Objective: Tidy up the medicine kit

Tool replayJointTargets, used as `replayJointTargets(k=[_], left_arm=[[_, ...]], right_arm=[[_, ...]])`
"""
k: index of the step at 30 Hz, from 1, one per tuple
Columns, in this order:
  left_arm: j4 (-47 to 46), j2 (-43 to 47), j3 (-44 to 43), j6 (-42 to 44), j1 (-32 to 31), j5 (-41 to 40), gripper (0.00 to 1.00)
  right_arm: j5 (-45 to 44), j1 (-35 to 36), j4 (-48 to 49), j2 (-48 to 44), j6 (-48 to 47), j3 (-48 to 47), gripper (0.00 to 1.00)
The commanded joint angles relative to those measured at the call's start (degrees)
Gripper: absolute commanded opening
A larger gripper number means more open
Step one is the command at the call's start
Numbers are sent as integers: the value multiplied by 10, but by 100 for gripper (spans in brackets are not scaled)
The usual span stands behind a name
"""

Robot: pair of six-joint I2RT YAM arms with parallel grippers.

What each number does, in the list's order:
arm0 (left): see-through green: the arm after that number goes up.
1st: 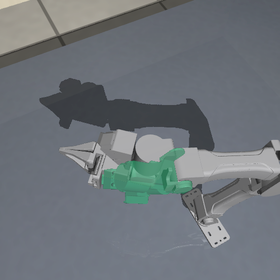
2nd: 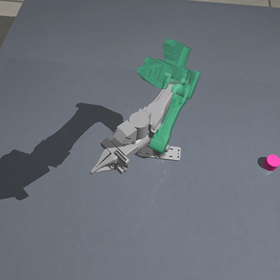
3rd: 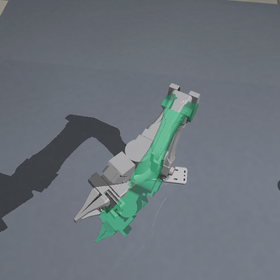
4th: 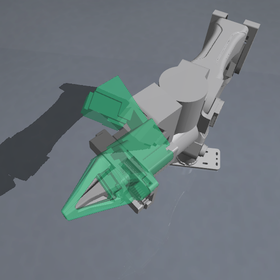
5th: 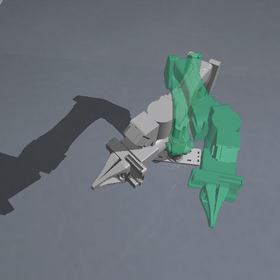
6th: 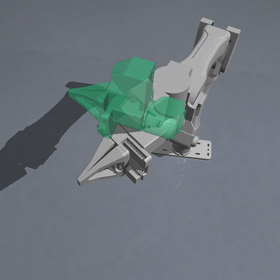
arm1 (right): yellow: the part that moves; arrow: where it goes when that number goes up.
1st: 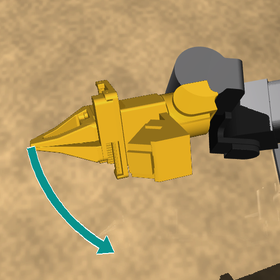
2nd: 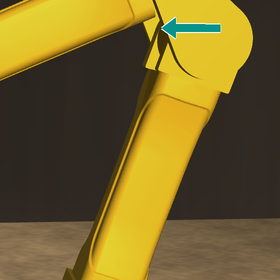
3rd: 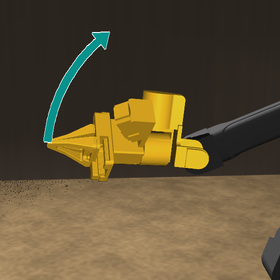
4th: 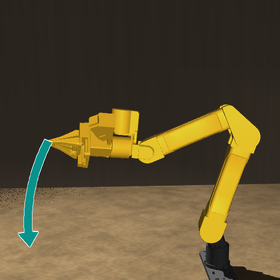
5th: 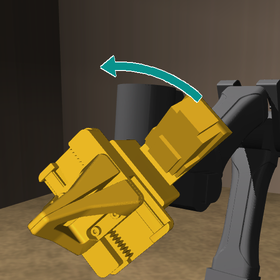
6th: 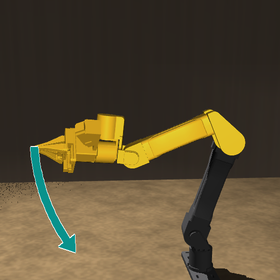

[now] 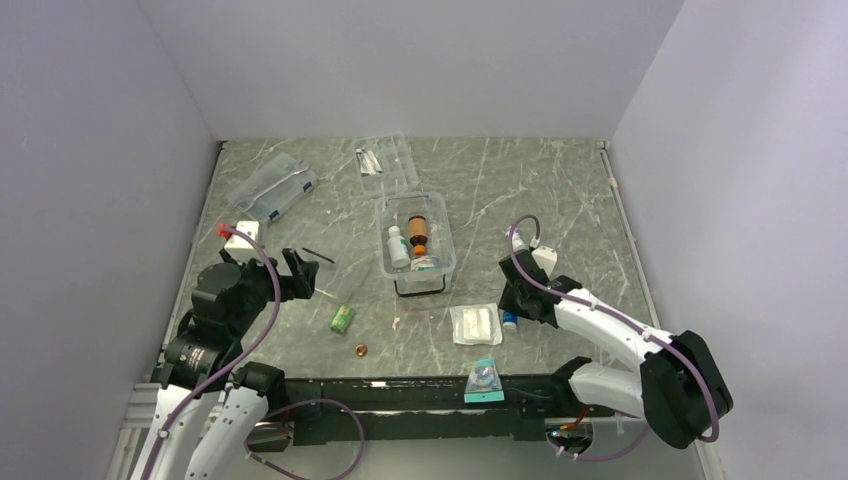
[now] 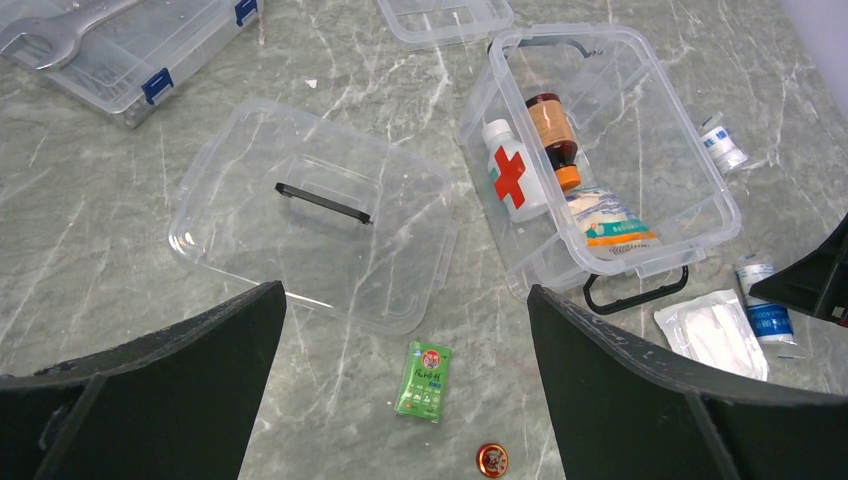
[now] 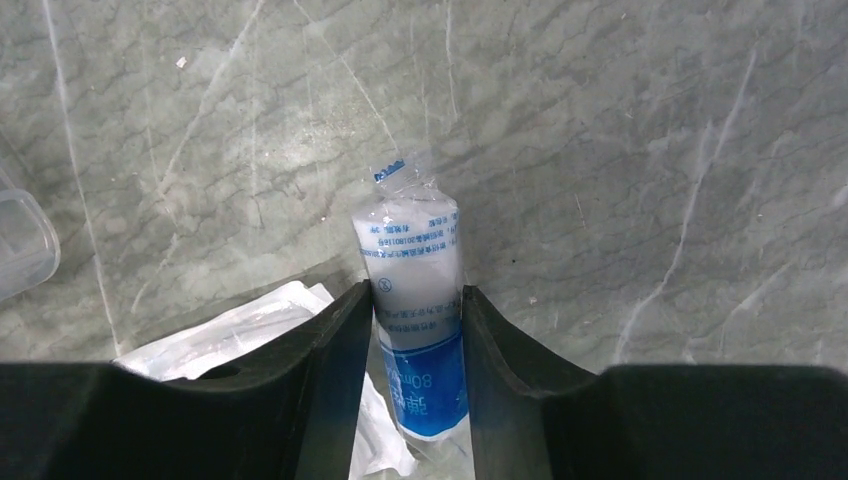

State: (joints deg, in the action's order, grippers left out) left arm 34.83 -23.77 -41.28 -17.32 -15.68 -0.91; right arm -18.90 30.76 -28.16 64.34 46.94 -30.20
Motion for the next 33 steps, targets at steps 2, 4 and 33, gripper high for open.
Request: replayJointTargets(k=[2,4,33], left_arm=[[-13,1,-11,-5,0,4,99],[-12,2,-12,-5,0,4,99],[-13,3,-11,-4,0,13,99]], right_arm=[[4,-3,24,1,2,9,35],[5,-3,27,2,2,10,26],[86,15,42,15,-158,-309,0]])
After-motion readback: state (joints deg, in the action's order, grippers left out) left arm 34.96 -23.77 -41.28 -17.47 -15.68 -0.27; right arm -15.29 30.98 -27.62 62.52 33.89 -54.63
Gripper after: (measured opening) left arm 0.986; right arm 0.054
